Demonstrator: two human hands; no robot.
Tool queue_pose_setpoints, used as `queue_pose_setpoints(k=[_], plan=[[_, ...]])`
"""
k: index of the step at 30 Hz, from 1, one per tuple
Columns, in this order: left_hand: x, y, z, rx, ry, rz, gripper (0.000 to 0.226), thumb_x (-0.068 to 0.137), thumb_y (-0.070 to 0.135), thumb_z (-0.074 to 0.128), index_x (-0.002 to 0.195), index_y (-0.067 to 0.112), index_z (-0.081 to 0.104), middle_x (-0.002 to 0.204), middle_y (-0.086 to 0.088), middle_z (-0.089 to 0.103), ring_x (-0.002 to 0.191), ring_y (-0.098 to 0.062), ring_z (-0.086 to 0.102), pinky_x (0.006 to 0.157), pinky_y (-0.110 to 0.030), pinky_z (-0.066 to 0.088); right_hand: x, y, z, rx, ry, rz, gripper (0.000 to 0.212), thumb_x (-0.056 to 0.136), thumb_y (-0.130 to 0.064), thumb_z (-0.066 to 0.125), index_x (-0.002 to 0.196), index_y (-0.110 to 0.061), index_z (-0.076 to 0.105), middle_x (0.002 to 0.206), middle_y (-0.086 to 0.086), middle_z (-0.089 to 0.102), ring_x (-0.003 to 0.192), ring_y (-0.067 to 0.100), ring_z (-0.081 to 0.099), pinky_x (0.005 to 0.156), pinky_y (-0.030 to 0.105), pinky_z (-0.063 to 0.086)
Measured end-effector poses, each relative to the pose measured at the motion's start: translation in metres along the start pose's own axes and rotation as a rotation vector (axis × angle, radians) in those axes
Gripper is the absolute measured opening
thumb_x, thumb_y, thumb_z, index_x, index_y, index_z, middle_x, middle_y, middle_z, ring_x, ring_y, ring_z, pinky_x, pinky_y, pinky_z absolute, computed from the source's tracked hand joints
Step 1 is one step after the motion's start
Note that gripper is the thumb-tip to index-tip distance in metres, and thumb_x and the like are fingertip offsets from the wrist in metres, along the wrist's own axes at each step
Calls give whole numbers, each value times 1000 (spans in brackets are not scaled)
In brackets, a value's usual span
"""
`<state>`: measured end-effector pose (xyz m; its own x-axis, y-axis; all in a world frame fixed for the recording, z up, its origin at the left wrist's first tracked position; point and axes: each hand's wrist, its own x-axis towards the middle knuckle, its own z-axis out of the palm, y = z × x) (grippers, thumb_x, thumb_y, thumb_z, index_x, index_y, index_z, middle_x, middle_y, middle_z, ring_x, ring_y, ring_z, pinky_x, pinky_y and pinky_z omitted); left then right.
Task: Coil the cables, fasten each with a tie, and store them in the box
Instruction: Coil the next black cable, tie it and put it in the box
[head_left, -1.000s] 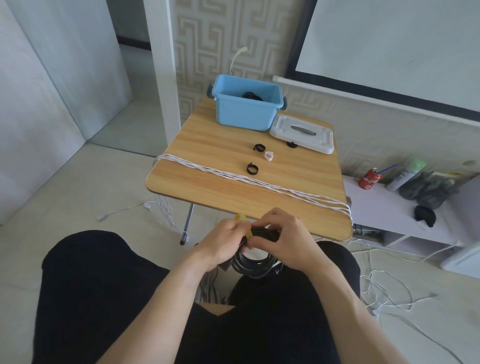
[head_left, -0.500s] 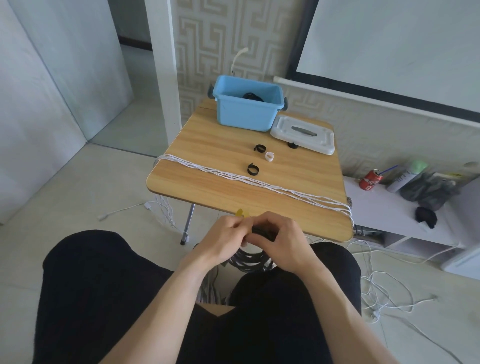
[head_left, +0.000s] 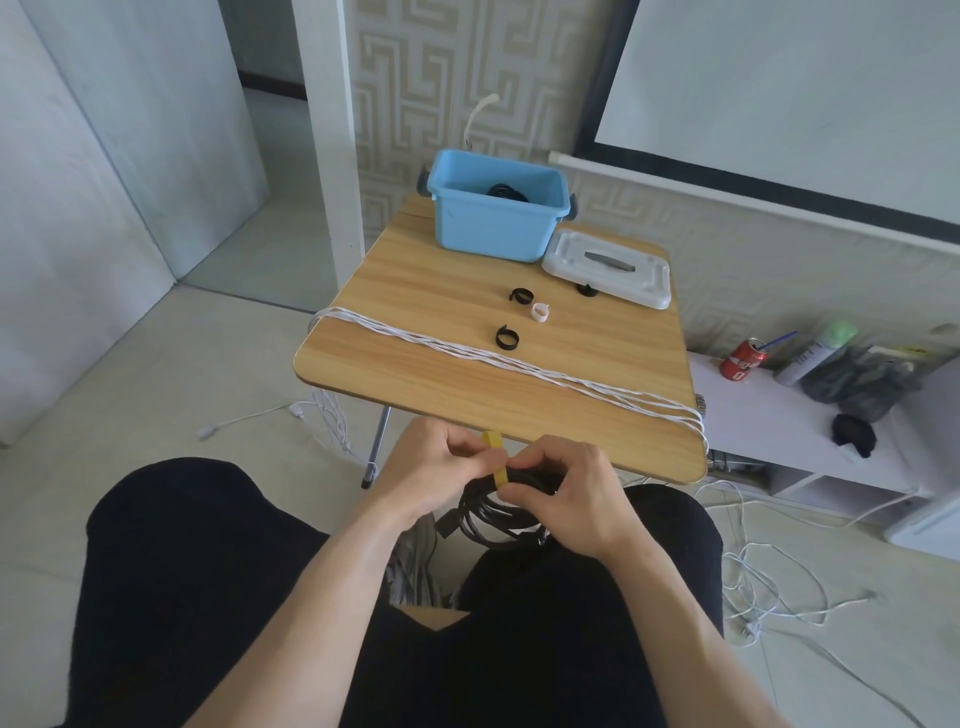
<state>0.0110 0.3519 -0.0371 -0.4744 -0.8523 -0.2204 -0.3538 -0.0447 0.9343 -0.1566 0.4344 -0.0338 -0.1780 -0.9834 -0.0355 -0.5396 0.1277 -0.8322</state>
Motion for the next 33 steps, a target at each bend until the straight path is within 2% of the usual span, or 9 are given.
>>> queue_pose_setpoints(k=[3, 9, 13, 17, 23, 25, 29, 31, 33], plan=[[0, -2, -3, -57, -26, -80, 14, 81, 32, 82, 82, 18, 80, 80, 7, 76, 89, -8, 68, 77, -22, 45, -2, 1, 1, 52, -12, 3, 20, 73, -11, 89, 86, -23, 78, 82, -9, 77, 77, 7, 72, 72, 20, 56], [-1, -2, -4, -197, -51, -136, 13, 80, 28, 83, 79, 15, 78, 81, 1, 76, 93, -15, 68, 90, -31, 46, -6, -4, 0, 183, -1, -25, 26, 72, -4, 90, 89, -21, 79, 84, -6, 78, 80, 12, 75, 74, 23, 58], [0, -1, -2, -324, -75, -176, 9, 77, 20, 84, 73, 19, 75, 80, -3, 75, 86, -19, 69, 84, -32, 46, -3, -8, -5, 168, 3, -54, 36, 68, -5, 92, 90, -18, 66, 85, 2, 76, 78, 17, 74, 73, 31, 61], [-1, -1, -3, -334, -113, -184, 11, 76, 20, 84, 69, 23, 77, 80, -4, 74, 88, -23, 69, 93, -41, 49, 1, -9, -10, 131, -71, -57, 40, 70, -4, 90, 82, -18, 54, 86, 5, 77, 75, 24, 74, 71, 39, 61], [1, 1, 0, -418, -114, -232, 12, 76, 14, 83, 69, 19, 75, 76, -6, 73, 78, -20, 69, 78, -34, 49, 0, -11, -12, 122, -48, -80, 45, 70, 3, 87, 73, -10, 45, 84, 4, 78, 73, 21, 73, 65, 32, 58], [1, 1, 2, -470, -139, -272, 8, 78, 12, 81, 80, 16, 74, 77, -5, 73, 76, -19, 68, 75, -33, 48, 0, -10, -12, 129, -26, -73, 45, 69, 4, 88, 71, -11, 45, 83, 4, 77, 74, 20, 73, 64, 31, 58], [3, 3, 7, -562, -96, -321, 33, 80, 6, 78, 107, 13, 62, 80, -7, 71, 71, -18, 66, 64, -26, 46, 0, -8, -7, 134, 39, -39, 48, 66, 5, 88, 68, -12, 43, 81, 3, 77, 73, 16, 72, 65, 32, 58], [4, 4, 10, -533, -54, -303, 24, 80, 6, 79, 97, 15, 65, 76, -6, 70, 68, -18, 65, 57, -22, 47, 1, -6, -5, 143, 64, -28, 51, 65, 6, 89, 67, -12, 41, 81, 2, 77, 73, 19, 73, 66, 34, 59], [5, 4, 13, -463, -17, -254, 12, 79, 11, 82, 83, 15, 71, 76, -3, 73, 73, -18, 67, 62, -21, 47, 3, -5, -6, 148, 82, -25, 53, 64, 7, 89, 66, -13, 40, 80, 1, 78, 72, 18, 74, 64, 31, 58]])
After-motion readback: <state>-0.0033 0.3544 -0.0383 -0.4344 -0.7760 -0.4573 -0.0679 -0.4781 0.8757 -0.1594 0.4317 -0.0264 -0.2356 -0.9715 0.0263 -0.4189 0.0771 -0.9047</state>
